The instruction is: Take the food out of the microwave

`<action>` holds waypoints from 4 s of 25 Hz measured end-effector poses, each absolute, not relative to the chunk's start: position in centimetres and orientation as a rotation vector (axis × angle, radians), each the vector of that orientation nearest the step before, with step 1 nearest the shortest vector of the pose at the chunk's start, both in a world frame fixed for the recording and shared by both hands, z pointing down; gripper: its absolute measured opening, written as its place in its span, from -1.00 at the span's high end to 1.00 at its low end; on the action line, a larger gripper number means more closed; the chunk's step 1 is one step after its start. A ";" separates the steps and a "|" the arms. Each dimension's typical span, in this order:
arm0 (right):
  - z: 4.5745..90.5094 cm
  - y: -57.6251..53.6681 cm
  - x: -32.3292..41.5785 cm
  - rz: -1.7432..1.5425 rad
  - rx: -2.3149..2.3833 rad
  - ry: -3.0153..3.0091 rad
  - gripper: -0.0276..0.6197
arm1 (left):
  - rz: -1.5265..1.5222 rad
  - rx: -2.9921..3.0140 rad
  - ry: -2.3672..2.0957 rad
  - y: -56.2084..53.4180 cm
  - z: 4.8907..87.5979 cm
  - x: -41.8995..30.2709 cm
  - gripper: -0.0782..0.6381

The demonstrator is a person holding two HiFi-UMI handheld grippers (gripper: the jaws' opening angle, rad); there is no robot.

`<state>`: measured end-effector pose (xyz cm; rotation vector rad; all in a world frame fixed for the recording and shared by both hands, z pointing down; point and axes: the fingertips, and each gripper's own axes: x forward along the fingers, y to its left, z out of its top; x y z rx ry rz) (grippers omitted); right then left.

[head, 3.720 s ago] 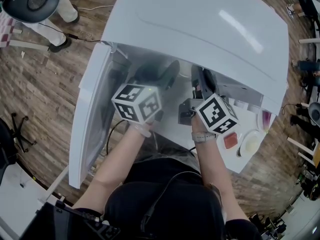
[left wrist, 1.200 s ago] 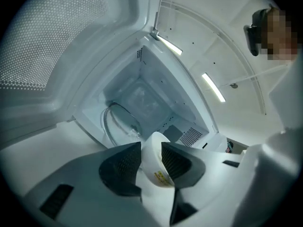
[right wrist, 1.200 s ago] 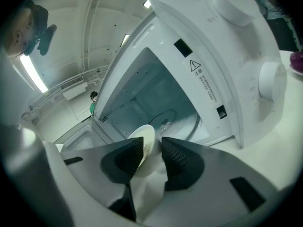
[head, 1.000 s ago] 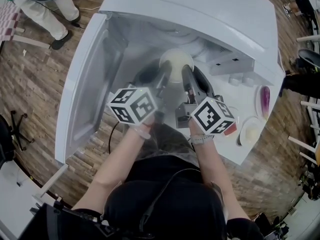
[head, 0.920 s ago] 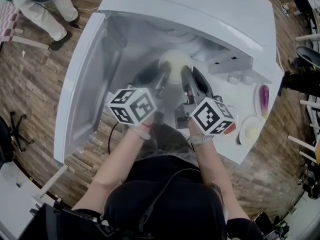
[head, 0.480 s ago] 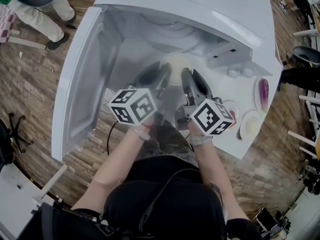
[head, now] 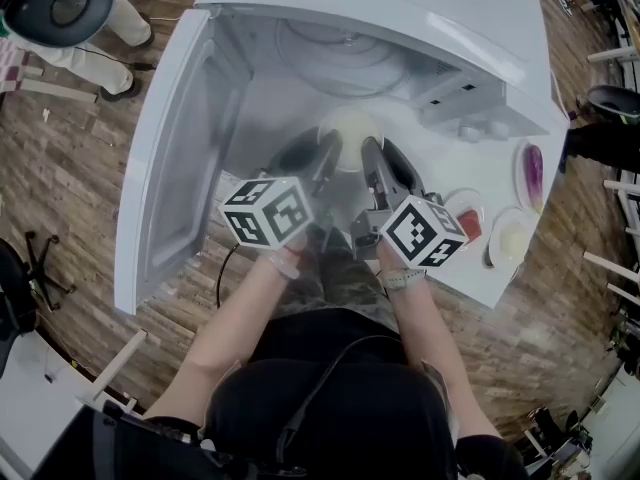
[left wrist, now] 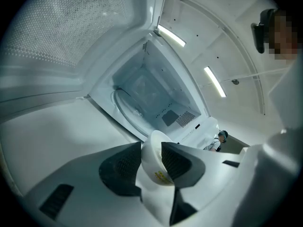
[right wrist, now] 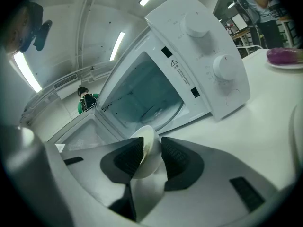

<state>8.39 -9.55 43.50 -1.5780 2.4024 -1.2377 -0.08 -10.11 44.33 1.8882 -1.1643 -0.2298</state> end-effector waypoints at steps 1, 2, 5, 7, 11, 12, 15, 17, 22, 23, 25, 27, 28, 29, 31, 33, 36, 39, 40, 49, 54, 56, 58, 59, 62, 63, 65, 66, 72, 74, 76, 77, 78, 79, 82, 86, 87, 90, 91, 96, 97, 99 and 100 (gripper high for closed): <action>43.6 -9.3 8.4 -1.243 -1.585 2.396 0.51 | -0.221 1.890 -1.159 -9.9 44.4 0.0 0.39; 43.7 -8.9 8.5 -1.252 -1.591 2.390 0.51 | -0.211 1.891 -1.153 -9.6 44.5 0.0 0.39; 44.1 -8.0 8.6 -1.277 -1.609 2.370 0.51 | -0.187 1.885 -1.140 -8.7 44.9 0.2 0.39; 44.3 -7.5 8.7 -1.288 -1.617 2.361 0.51 | -0.174 1.884 -1.132 -8.3 45.1 0.3 0.39; 44.6 -6.5 8.6 -1.314 -1.627 2.352 0.51 | -0.157 1.876 -1.126 -7.4 45.4 0.3 0.39; 44.7 -6.2 8.7 -1.321 -1.630 2.353 0.51 | -0.152 1.875 -1.123 -7.2 45.5 0.3 0.39; 44.9 -5.5 8.8 -1.340 -1.634 2.357 0.51 | -0.132 1.867 -1.116 -6.5 45.8 0.5 0.39; 45.1 -5.1 8.8 -1.354 -1.636 2.357 0.51 | -0.120 1.861 -1.112 -6.1 45.9 0.5 0.39; 45.7 -4.4 8.9 -1.387 -1.636 2.335 0.51 | -0.084 1.855 -1.097 -5.4 46.3 0.6 0.39; 45.8 -4.3 8.9 -1.395 -1.637 2.330 0.51 | -0.078 1.853 -1.094 -5.3 46.5 0.6 0.39; 46.1 -4.1 9.0 -1.407 -1.642 2.323 0.51 | -0.067 1.848 -1.089 -5.1 46.8 0.7 0.39; 46.3 -4.0 9.1 -1.415 -1.647 2.315 0.51 | -0.060 1.845 -1.083 -5.0 46.9 0.8 0.39; 46.4 -3.9 9.2 -1.418 -1.649 2.311 0.51 | -0.057 1.843 -1.080 -4.9 47.0 0.9 0.39; 46.5 -3.9 9.3 -1.421 -1.651 2.307 0.51 | -0.054 1.842 -1.076 -4.9 47.1 1.0 0.39; 46.6 -3.9 9.4 -1.429 -1.655 2.301 0.51 | -0.047 1.839 -1.069 -4.7 47.4 1.1 0.39; 46.8 -3.8 9.5 -1.437 -1.658 2.296 0.51 | -0.039 1.835 -1.064 -4.7 47.6 1.3 0.39; 47.1 -3.7 9.7 -1.450 -1.660 2.283 0.51 | -0.029 1.833 -1.059 -4.7 47.7 1.4 0.39; 47.3 -3.6 9.8 -1.463 -1.659 2.269 0.51 | -0.026 1.827 -1.052 -4.7 47.9 1.5 0.39; 47.4 -3.6 9.7 -1.466 -1.658 2.267 0.51 | -0.024 1.825 -1.050 -4.6 48.0 1.4 0.39; 48.0 -3.5 9.9 -1.489 -1.656 2.256 0.51 | 0.001 1.825 -1.040 -4.6 48.3 1.6 0.39; 48.1 -3.4 9.8 -1.498 -1.654 2.260 0.51 | 0.027 1.826 -1.039 -4.4 48.5 1.6 0.39; 48.1 -3.3 9.8 -1.500 -1.655 2.267 0.51 | 0.036 1.821 -1.037 -4.3 48.6 1.5 0.39; 48.2 -3.3 9.8 -1.499 -1.659 2.269 0.51 | 0.039 1.817 -1.034 -4.2 48.7 1.6 0.39; 48.3 -3.3 9.8 -1.497 -1.660 2.271 0.51 | 0.041 1.818 -1.033 -4.2 48.7 1.6 0.39; 48.4 -3.3 9.9 -1.485 -1.660 2.289 0.51 | 0.057 1.829 -1.029 -4.2 48.8 1.7 0.39; 48.4 -3.2 9.9 -1.478 -1.661 2.299 0.51 | 0.066 1.833 -1.026 -4.1 48.8 1.8 0.39; 48.4 -3.2 9.9 -1.468 -1.666 2.314 0.51 | 0.083 1.840 -1.022 -4.1 48.9 1.8 0.39; 48.5 -3.2 9.9 -1.465 -1.667 2.317 0.51 | 0.089 1.843 -1.020 -4.0 48.9 1.8 0.39; 48.6 -3.1 9.9 -1.461 -1.663 2.326 0.51 | 0.104 1.850 -1.003 -4.0 49.0 1.9 0.39; 48.6 -3.0 9.8 -1.461 -1.663 2.326 0.51 | 0.102 1.848 -1.001 -4.0 49.0 1.9 0.39; 48.6 -3.0 9.8 -1.460 -1.665 2.325 0.51 | 0.095 1.843 -1.000 -4.0 49.0 1.8 0.39; 48.6 -3.0 9.8 -1.461 -1.666 2.324 0.51 | 0.091 1.841 -0.999 -4.0 49.0 1.8 0.39; 48.6 -3.0 9.8 -1.461 -1.667 2.323 0.51 | 0.088 1.840 -0.998 -4.0 49.0 1.8 0.39; 48.6 -3.0 9.8 -1.460 -1.667 2.323 0.51 | 0.086 1.841 -0.997 -4.0 49.0 1.8 0.39; 48.6 -2.9 9.8 -1.455 -1.670 2.324 0.51 | 0.089 1.850 -1.003 -4.0 48.9 1.7 0.39; 48.6 -2.9 9.8 -1.445 -1.679 2.328 0.50 | 0.113 1.890 -1.032 -4.3 48.4 1.6 0.39; 48.6 -2.9 9.8 -1.442 -1.681 2.329 0.50 | 0.119 1.900 -1.034 -4.4 48.2 1.6 0.39; 48.5 -2.9 9.8 -1.436 -1.683 2.333 0.50 | 0.125 1.907 -1.042 -4.5 48.1 1.4 0.39; 48.5 -2.9 9.8 -1.431 -1.685 2.338 0.50 | 0.124 1.906 -1.042 -4.5 48.1 1.3 0.39; 48.4 -3.0 9.5 -1.366 -1.704 2.403 0.50 | 0.115 1.901 -1.036 -4.0 48.2 1.2 0.39; 48.4 -3.0 9.4 -1.363 -1.704 2.408 0.50 | 0.114 1.900 -1.035 -3.9 48.2 1.2 0.39; 48.3 -3.0 9.4 -1.360 -1.706 2.408 0.49 | 0.111 1.899 -1.034 -3.7 48.3 1.1 0.39; 48.3 -3.0 9.4 -1.358 -1.706 2.408 0.48 | 0.109 1.899 -1.033 -3.6 48.3 1.0 0.39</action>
